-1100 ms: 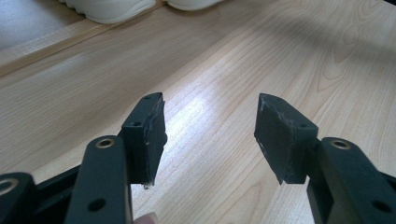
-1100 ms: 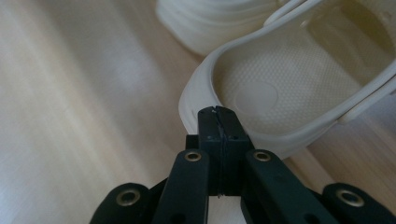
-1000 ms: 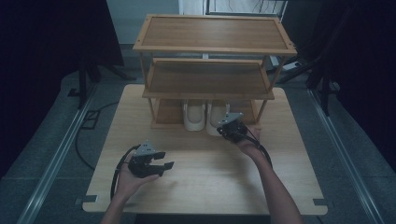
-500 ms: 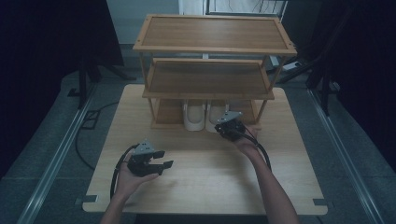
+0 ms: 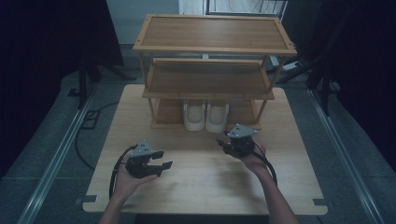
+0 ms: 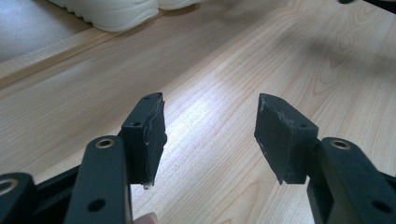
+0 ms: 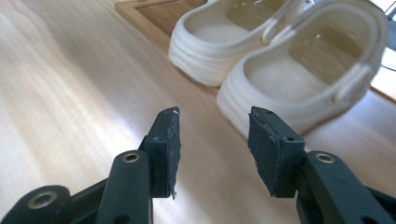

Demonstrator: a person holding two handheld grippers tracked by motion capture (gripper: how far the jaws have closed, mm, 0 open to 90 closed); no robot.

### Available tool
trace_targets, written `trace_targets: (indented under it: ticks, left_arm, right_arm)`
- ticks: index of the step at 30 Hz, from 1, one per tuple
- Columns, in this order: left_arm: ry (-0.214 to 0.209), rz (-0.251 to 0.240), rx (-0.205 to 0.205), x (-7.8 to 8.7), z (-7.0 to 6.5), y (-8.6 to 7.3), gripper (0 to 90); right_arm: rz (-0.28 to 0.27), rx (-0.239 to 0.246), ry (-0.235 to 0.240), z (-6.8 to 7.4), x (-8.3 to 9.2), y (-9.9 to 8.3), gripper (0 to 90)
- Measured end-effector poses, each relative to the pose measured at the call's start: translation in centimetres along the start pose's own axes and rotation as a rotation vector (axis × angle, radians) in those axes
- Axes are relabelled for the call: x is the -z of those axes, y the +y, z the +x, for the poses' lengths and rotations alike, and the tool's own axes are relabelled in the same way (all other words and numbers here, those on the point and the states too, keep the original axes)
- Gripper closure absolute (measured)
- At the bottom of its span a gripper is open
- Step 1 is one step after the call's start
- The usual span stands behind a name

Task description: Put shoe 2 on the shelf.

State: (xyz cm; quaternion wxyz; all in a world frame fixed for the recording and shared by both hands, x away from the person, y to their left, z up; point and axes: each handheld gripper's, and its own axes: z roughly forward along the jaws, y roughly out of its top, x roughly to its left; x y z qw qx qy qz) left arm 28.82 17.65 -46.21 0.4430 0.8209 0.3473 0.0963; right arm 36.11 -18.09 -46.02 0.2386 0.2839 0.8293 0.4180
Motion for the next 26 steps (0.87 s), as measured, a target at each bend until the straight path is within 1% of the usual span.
trace_targets:
  ticks: [3, 5, 11, 14, 15, 17, 20, 23, 26]
  left_arm:
    - [0.002, 0.007, 0.004, -0.2, 0.1, -0.1, 43.2]
    - [0.003, 0.013, 0.006, -0.4, 0.1, -0.2, 43.2]
    - [0.008, 0.019, 0.007, -0.5, 0.1, -0.3, 43.0]
    - [0.009, 0.019, 0.012, -0.5, 0.3, -0.4, 43.0]
    - [0.011, 0.019, 0.014, -0.5, 0.3, -0.4, 43.0]
    - [0.014, 0.022, 0.017, -0.5, 0.4, -0.5, 42.9]
    - [0.015, 0.025, 0.016, -0.6, 0.5, -0.5, 42.9]
    - [0.017, 0.024, 0.014, -0.5, 0.5, -0.5, 42.8]
    - [0.018, 0.018, 0.015, -0.4, 0.6, -0.4, 42.7]
  right_arm:
    - [-0.019, -0.027, -0.006, 0.0, 1.7, -1.5, 52.8]
    - [-0.023, -0.065, -0.013, -0.1, 2.9, -2.7, 52.2]
    - [-0.017, -0.111, -0.054, -0.7, 5.9, -6.2, 51.5]
    - [-0.027, -0.145, -0.075, -0.9, 7.1, -7.8, 51.4]
    - [-0.022, -0.159, -0.083, -1.0, 7.4, -8.4, 51.3]
    - [-0.014, -0.167, -0.096, -1.2, 7.6, -9.0, 51.1]
    - [-0.026, -0.192, -0.106, -1.5, 7.8, -9.3, 51.1]
    - [-0.030, -0.186, -0.109, -1.4, 7.4, -9.2, 49.6]
    - [0.005, -0.162, -0.129, -1.0, 6.9, -9.4, 45.9]
